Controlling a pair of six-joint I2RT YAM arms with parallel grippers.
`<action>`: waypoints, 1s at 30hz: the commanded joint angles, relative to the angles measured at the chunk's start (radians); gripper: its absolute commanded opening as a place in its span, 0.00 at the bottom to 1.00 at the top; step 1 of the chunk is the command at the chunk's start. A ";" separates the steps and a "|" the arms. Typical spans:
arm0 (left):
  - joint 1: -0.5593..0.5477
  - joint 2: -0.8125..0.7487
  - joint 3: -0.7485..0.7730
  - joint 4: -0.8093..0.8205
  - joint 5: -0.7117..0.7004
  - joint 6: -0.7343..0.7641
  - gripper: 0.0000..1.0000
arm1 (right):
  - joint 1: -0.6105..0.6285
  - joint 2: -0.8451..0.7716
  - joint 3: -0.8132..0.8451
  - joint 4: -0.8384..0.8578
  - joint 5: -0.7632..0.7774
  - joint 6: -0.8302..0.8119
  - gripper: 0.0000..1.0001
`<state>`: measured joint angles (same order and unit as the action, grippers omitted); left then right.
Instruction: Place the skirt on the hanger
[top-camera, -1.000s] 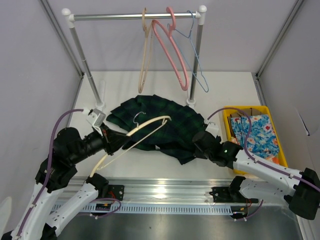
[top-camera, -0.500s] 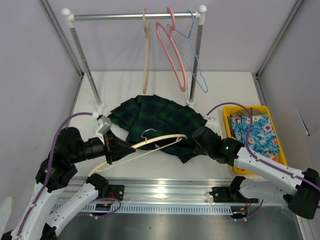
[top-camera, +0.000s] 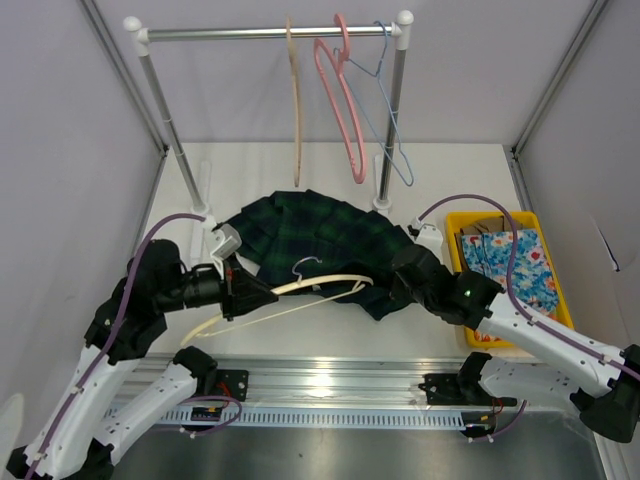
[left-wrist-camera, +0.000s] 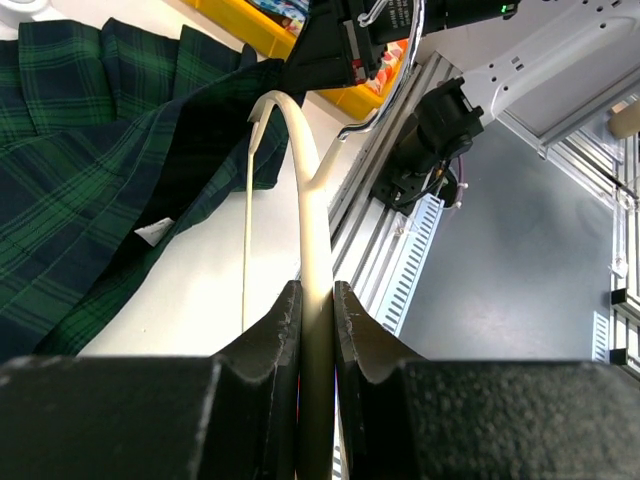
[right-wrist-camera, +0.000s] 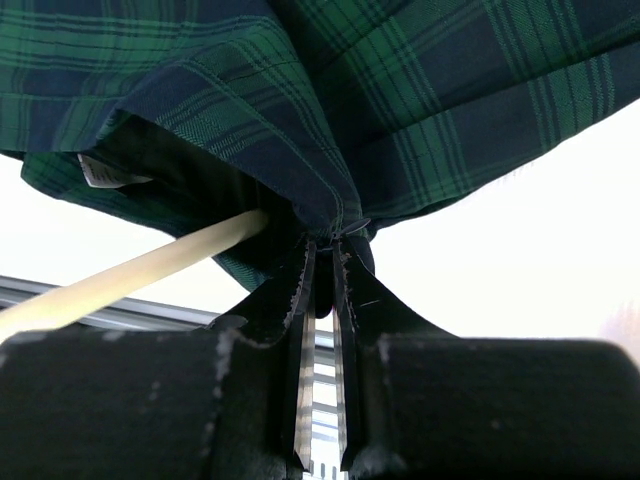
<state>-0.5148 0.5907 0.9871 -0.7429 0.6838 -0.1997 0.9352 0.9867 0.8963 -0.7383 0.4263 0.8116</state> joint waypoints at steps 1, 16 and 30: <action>0.002 0.024 0.042 0.085 0.006 0.019 0.00 | 0.010 -0.023 0.043 -0.026 0.022 -0.017 0.00; 0.001 0.153 0.111 0.085 -0.040 0.068 0.00 | 0.027 -0.031 0.023 -0.096 0.045 -0.046 0.00; -0.045 0.181 0.033 0.141 0.048 0.039 0.00 | -0.050 0.078 0.205 -0.090 0.037 -0.166 0.00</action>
<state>-0.5415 0.7795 1.0389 -0.6857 0.6819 -0.1574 0.9043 1.0348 1.0008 -0.8452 0.4473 0.7109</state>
